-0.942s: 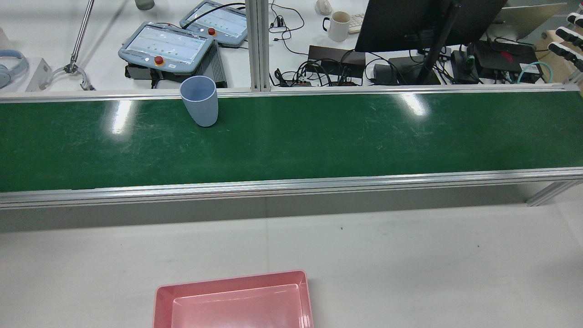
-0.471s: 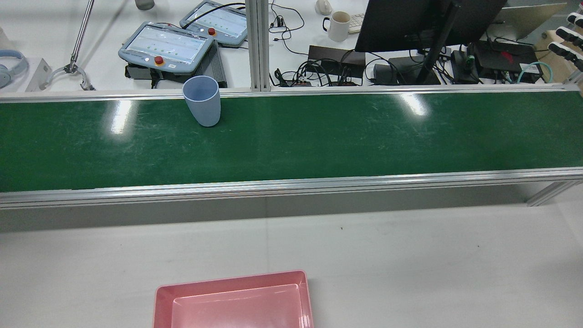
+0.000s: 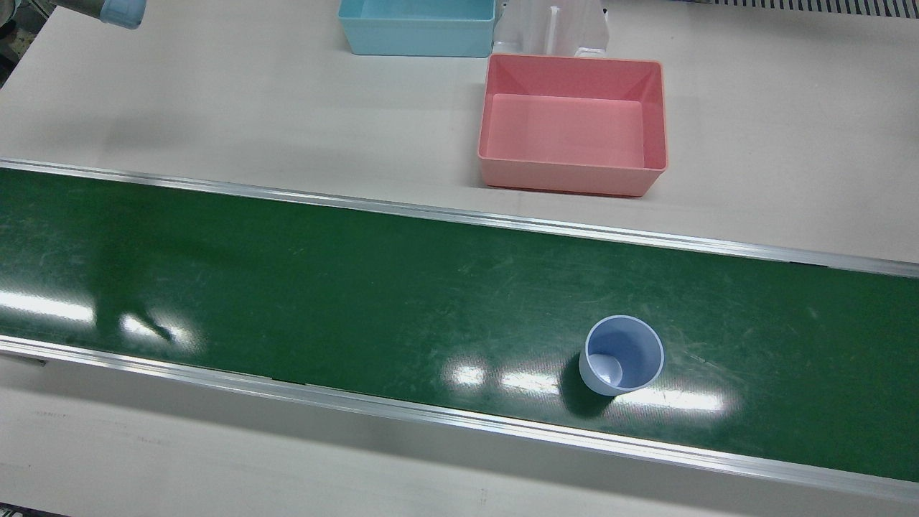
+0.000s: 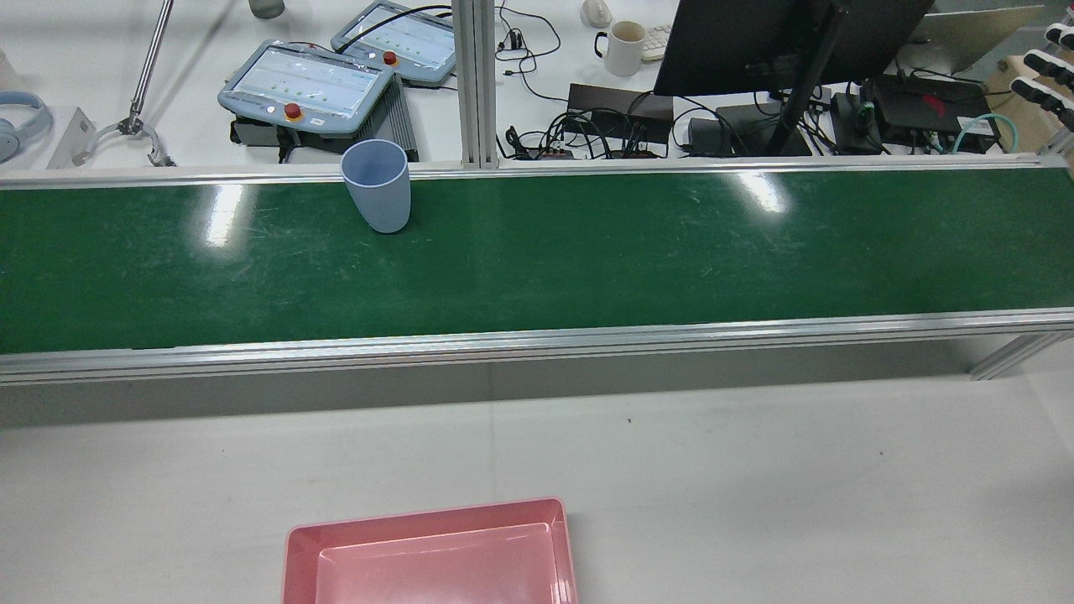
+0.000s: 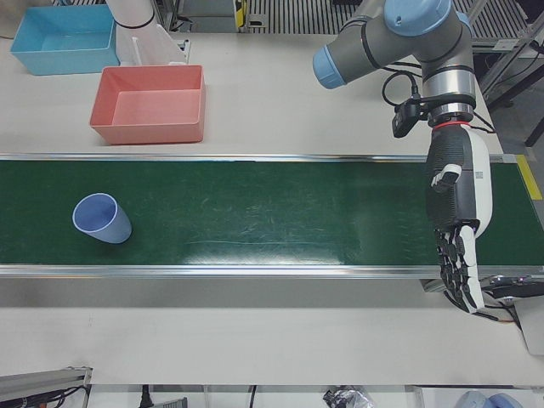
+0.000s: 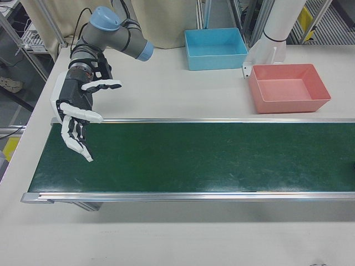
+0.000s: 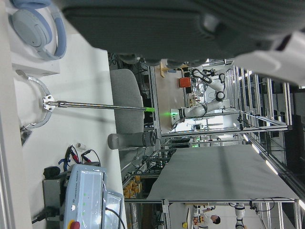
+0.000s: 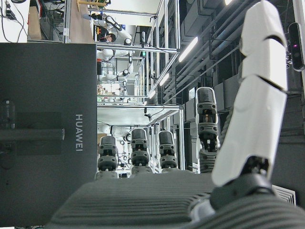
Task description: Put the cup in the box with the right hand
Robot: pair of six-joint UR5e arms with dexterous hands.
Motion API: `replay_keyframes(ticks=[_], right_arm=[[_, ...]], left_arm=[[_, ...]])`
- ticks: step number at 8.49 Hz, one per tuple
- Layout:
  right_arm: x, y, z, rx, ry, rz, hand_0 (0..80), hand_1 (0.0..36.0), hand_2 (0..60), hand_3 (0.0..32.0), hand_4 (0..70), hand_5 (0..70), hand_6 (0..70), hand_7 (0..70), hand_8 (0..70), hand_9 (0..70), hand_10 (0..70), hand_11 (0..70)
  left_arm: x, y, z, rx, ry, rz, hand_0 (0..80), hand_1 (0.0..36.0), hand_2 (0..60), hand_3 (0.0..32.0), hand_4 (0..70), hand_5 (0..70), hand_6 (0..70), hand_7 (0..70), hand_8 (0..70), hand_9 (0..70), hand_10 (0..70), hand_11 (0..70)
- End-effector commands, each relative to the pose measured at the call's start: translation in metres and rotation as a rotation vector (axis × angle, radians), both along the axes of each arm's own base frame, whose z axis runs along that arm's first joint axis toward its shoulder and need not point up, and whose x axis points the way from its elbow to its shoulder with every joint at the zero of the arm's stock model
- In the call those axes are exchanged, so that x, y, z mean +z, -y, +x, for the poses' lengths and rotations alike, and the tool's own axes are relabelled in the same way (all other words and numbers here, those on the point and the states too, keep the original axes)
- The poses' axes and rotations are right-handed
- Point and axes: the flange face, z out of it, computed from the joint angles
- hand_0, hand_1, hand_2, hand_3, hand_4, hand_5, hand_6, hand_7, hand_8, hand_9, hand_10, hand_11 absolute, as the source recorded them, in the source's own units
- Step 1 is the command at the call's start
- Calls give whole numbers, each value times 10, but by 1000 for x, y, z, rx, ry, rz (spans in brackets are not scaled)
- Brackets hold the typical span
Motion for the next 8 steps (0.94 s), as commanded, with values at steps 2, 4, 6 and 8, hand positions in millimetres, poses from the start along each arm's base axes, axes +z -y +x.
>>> replay_keyframes(ticks=[2,4,6,8], right_arm=[[4,0,-1,-1,-3,-7,517,178,121,108,277,64,50,246,130,167,104,161],[3,1,-2,-2,-2,-4,517,177,120,114,275,64,50,249,131,170,108,166],[0,1,-2,-2,-2,-2,517,180,126,104,286,65,53,256,134,175,110,169],[0,0,0,-2,1,1,534,202,145,88,292,71,59,274,140,183,112,174]], left_arm=[[0,0,0,0,0,0,0,0,0,0,0,0,0,0,0,0,0,0],[0,0,0,0,0,0,0,0,0,0,0,0,0,0,0,0,0,0],[0,0,0,0,0,0,0,0,0,0,0,0,0,0,0,0,0,0],[0,0,0,0,0,0,0,0,0,0,0,0,0,0,0,0,0,0]])
